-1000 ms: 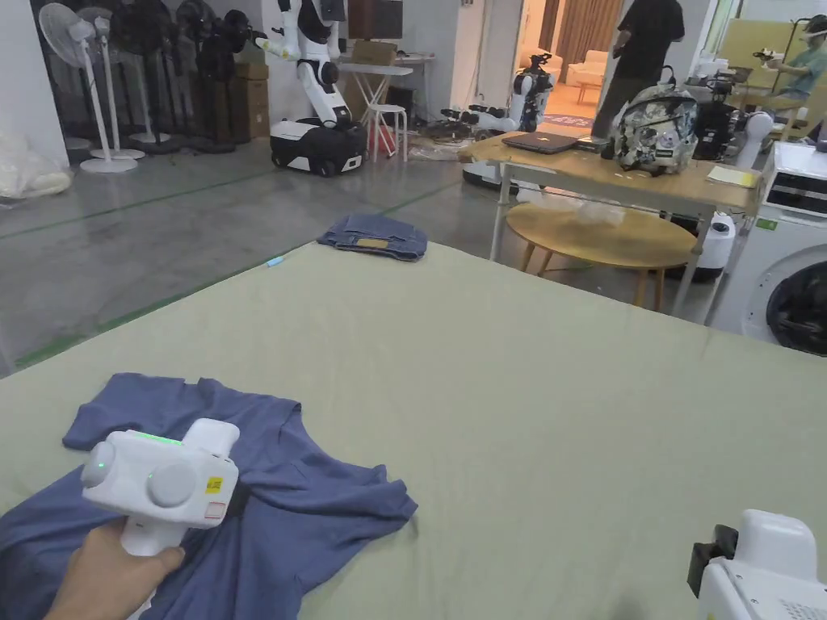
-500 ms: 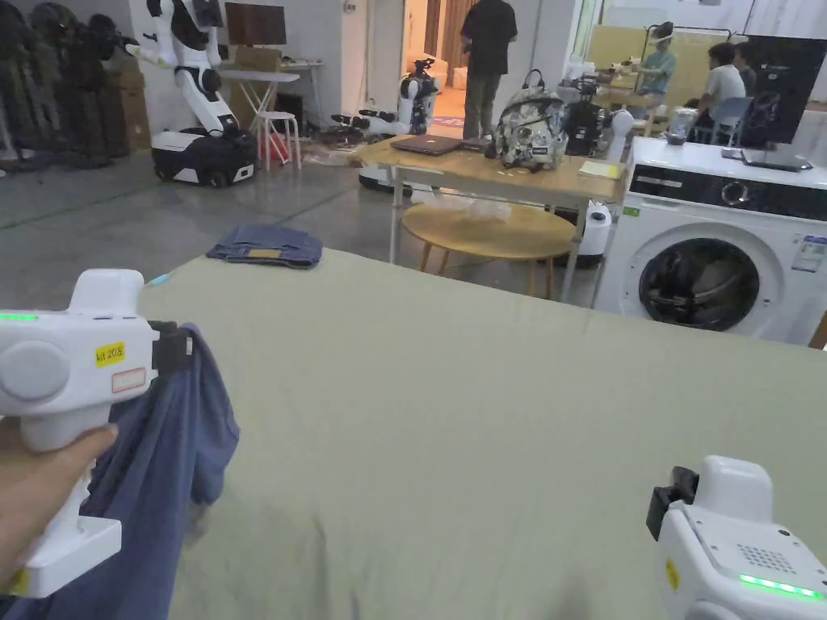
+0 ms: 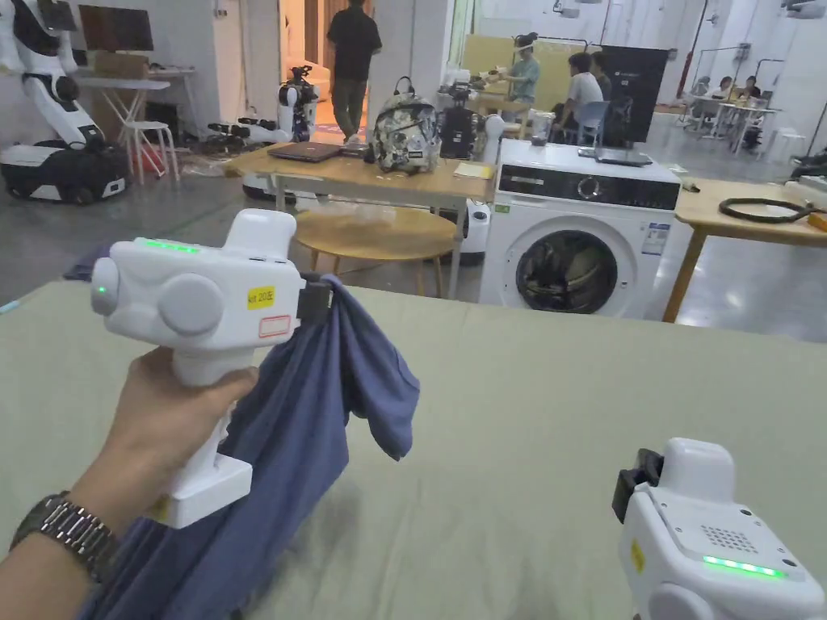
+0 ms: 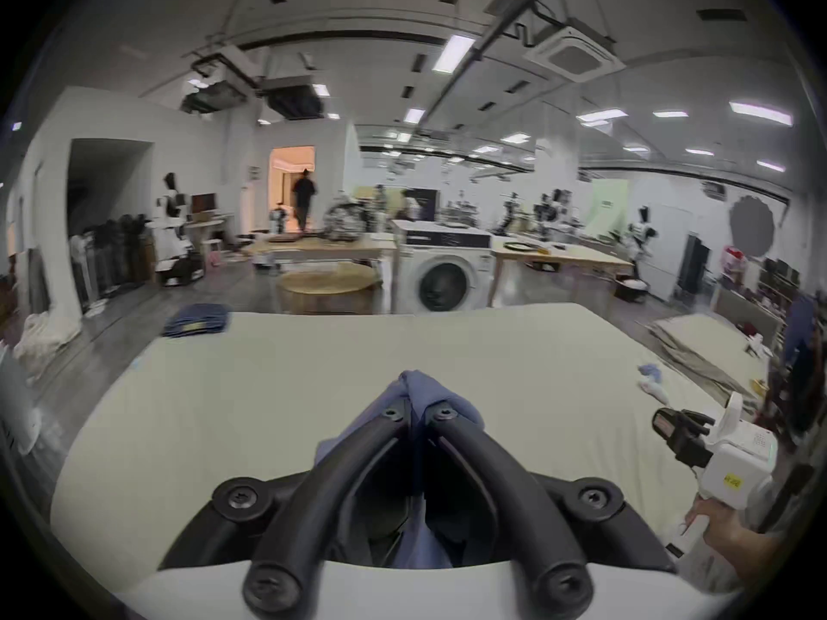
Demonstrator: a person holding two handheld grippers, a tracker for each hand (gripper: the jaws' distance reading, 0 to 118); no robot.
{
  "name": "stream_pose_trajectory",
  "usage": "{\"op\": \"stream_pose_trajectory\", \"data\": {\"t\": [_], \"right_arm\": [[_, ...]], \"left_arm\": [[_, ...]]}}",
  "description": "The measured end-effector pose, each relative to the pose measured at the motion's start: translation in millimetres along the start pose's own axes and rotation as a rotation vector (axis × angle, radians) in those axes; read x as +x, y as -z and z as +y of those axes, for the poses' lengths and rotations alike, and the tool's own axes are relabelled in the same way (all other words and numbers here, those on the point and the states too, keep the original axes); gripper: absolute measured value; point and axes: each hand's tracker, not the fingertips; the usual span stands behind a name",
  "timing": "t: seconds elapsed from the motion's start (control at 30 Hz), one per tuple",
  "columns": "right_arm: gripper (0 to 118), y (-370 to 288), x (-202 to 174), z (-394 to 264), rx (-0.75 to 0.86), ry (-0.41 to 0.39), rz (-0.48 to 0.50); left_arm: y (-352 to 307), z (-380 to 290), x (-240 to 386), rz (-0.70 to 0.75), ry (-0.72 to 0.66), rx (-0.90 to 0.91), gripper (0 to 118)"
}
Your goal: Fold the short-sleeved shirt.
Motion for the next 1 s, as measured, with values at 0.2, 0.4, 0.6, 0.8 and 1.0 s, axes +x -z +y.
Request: {"op": "stream_pose_trajectory", "data": {"t": [0.2, 0.4, 0.6, 0.8, 1.0], "right_arm": [[0, -14.8, 41.7, -4.1, -0.002, -0.002, -0.077], [0, -24.8, 74.4, -10.6, -0.018, -0.006, -0.148], [0, -30.0, 94.2, -21.3, -0.040, 0.023, -0.187], [0, -29.9, 97.9, -28.1, -0.064, 0.034, -0.193], [0, -28.5, 85.6, -23.5, -0.051, 0.026, -0.164]], "left_arm": [[68.6, -7.7, 109.3, -0.198, 0.043, -0.049, 0], [96.2, -45.7, 202.1, -0.328, 0.106, -0.122, 0], [115.5, -113.2, 231.2, -0.381, 0.057, -0.266, 1], [107.3, -138.0, 213.2, -0.301, 0.029, -0.265, 31], [57.8, -130.3, 160.3, -0.203, -0.053, -0.105, 31]]}}
